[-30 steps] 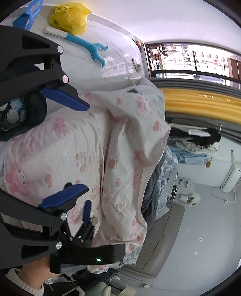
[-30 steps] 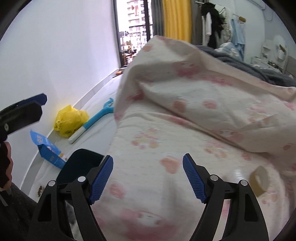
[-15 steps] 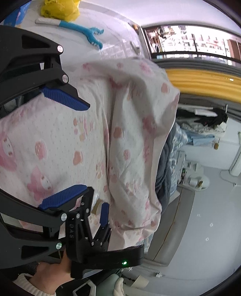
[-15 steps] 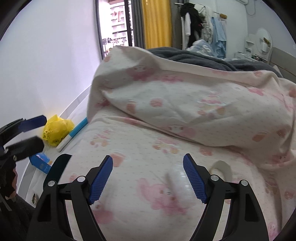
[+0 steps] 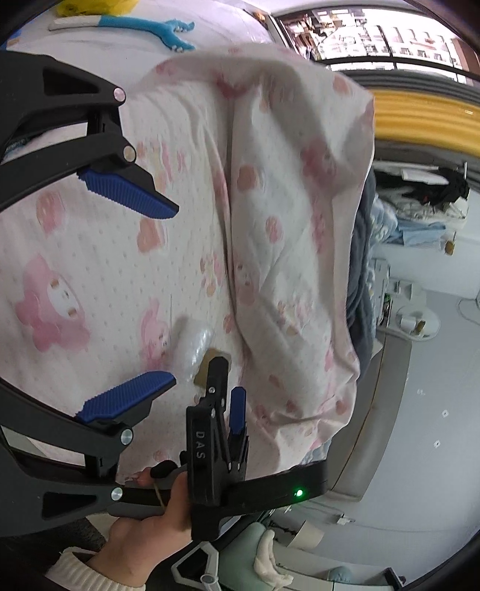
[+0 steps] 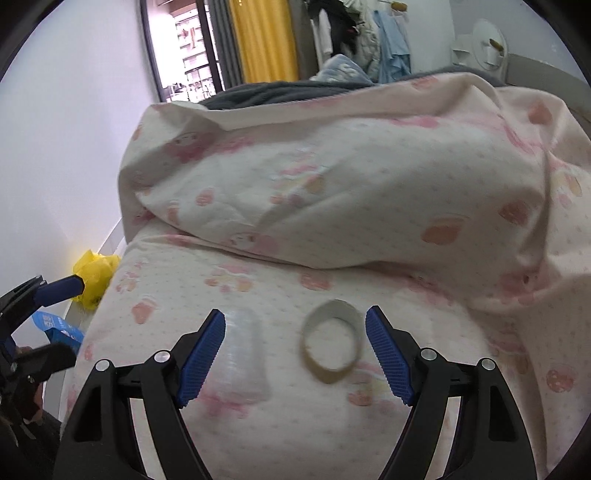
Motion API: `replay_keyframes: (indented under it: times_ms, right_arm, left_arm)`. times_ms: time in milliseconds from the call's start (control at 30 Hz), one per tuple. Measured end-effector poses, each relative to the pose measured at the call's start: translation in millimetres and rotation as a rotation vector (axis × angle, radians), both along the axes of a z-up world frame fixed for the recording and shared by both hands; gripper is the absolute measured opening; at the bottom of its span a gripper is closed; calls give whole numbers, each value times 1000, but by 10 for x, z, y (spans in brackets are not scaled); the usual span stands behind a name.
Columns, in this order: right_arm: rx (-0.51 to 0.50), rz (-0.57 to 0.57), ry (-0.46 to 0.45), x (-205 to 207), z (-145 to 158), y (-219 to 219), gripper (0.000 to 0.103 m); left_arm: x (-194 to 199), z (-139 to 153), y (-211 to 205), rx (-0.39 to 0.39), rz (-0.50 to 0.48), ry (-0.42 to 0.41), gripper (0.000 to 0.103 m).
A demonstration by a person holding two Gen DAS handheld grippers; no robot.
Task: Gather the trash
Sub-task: 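Grasp the brown tape core with right tool while left tool grasps the bubble wrap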
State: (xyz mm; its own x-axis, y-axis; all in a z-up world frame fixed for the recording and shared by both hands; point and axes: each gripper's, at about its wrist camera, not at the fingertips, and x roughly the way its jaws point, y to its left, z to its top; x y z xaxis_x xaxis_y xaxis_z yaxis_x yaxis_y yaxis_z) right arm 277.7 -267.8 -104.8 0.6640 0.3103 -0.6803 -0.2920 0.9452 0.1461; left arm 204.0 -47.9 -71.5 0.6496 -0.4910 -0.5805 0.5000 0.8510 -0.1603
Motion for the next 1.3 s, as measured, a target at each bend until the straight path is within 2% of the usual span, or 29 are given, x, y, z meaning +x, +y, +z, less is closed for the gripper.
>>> replay_keyframes:
  times_ms: [100, 200, 533, 733, 900, 1067, 1300]
  right_arm:
    - [3, 3, 6, 12, -13, -76, 79]
    - [-10, 21, 11, 26, -38, -97, 69]
    - [-63, 85, 49, 103, -206, -110, 59]
    - [-27, 104, 85, 186, -274, -187, 44]
    - [-41, 132, 81, 159, -271, -193, 41]
    - [15, 119, 78, 118, -181, -360, 41]
    - [44, 94, 70, 34, -99, -516, 41]
  left_arm:
    - [42, -28, -143, 11, -45, 3, 86]
    - [88, -55, -254, 13, -83, 7, 86]
    - [238, -228, -554, 23, -161, 55, 86]
    - [313, -322, -702, 30, -173, 66, 86]
    - [399, -384, -751, 30, -164, 84, 85]
    - [437, -415, -783, 42, -154, 77, 84]
    - [470, -457, -811, 57, -145, 80, 76]
